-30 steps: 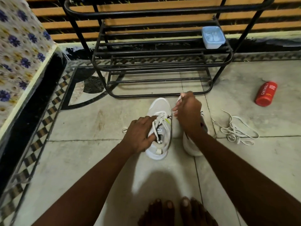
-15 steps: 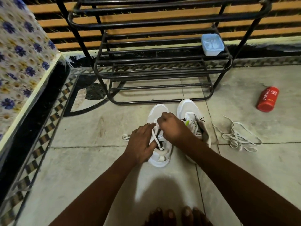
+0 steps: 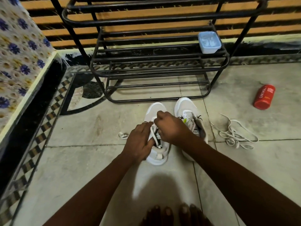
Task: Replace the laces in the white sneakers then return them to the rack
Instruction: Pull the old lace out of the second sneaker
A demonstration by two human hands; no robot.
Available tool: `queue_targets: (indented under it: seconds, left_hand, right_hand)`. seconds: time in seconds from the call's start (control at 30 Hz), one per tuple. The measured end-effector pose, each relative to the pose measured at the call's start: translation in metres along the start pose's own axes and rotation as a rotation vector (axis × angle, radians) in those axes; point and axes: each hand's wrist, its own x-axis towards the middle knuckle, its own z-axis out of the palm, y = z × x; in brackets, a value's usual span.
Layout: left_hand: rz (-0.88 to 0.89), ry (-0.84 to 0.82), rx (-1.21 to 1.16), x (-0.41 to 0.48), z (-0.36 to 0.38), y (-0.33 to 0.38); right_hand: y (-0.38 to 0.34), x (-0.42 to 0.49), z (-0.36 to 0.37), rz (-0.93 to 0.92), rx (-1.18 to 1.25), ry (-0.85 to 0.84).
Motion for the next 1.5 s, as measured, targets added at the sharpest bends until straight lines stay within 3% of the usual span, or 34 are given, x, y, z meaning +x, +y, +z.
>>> queue_targets:
  seconds: [0.1, 0.17, 0.27, 0.33, 0.37, 0.47, 0.67, 0.8, 0.87, 0.97, 1.0, 1.07, 1.17, 1.27, 1.33, 1.4, 1.47, 1.5]
  left_hand:
    - [0.012, -0.006, 0.039, 0.001, -0.006, 0.0]
    - [0.04, -0.006, 0.082, 0.003, -0.009, 0.001]
    - [0.069, -0.004, 0.128, 0.007, -0.012, 0.002]
    - [0.065, -0.009, 0.157, 0.007, -0.013, 0.003]
    - [0.058, -0.012, 0.165, 0.007, -0.014, 0.003]
    - [0.052, -0.025, 0.175, 0.006, -0.017, 0.005]
    - [0.041, -0.019, 0.185, 0.005, -0.014, 0.003]
    - [0.073, 0.025, 0.169, 0.005, -0.008, -0.002]
    - [0.088, 0.036, 0.173, 0.005, -0.007, -0.002]
    - [0.066, 0.019, 0.193, 0.004, -0.006, 0.0]
    - [0.06, 0.012, 0.2, 0.004, -0.007, 0.001]
    - [0.055, -0.004, 0.204, 0.005, -0.008, 0.0]
    - [0.05, -0.007, 0.214, 0.004, -0.01, 0.002]
    - [0.045, -0.001, 0.211, 0.004, -0.009, 0.002]
    - [0.049, 0.003, 0.214, 0.004, -0.008, 0.004]
    - [0.039, -0.001, 0.22, 0.006, -0.009, 0.005]
    - [0.022, -0.01, 0.231, 0.006, -0.01, 0.006]
    - [0.02, -0.012, 0.227, 0.006, -0.009, 0.006]
  right_hand:
    - [0.001, 0.002, 0.005, 0.051, 0.058, 0.027]
    - [0.001, -0.001, 0.011, 0.161, 0.284, 0.162]
    - [0.0, -0.002, 0.021, 0.516, 0.612, 0.426]
    - [0.003, 0.004, 0.025, 0.817, 0.811, 0.479]
    - [0.004, 0.007, 0.026, 0.883, 0.912, 0.452]
    - [0.009, 0.009, 0.025, 0.71, 1.015, 0.337]
    - [0.029, 0.007, 0.003, 0.123, 0.526, 0.0]
    - [0.026, 0.007, 0.002, 0.021, 0.425, 0.029]
    - [0.024, 0.005, 0.004, 0.248, 0.696, 0.141]
    - [0.016, 0.007, 0.0, 0.787, 1.439, 0.313]
    - [0.015, 0.008, -0.002, 0.872, 1.563, 0.32]
    - [0.02, 0.007, -0.01, 0.764, 1.358, 0.264]
    - [0.029, -0.001, -0.019, 0.343, 0.659, 0.066]
    - [0.032, -0.005, -0.017, 0.163, 0.532, 0.079]
    - [0.031, -0.005, -0.01, 0.292, 0.781, 0.263]
    - [0.029, -0.003, -0.007, 0.738, 1.369, 0.454]
    - [0.026, -0.002, -0.004, 1.039, 1.846, 0.486]
    - [0.028, -0.004, -0.003, 1.034, 1.821, 0.443]
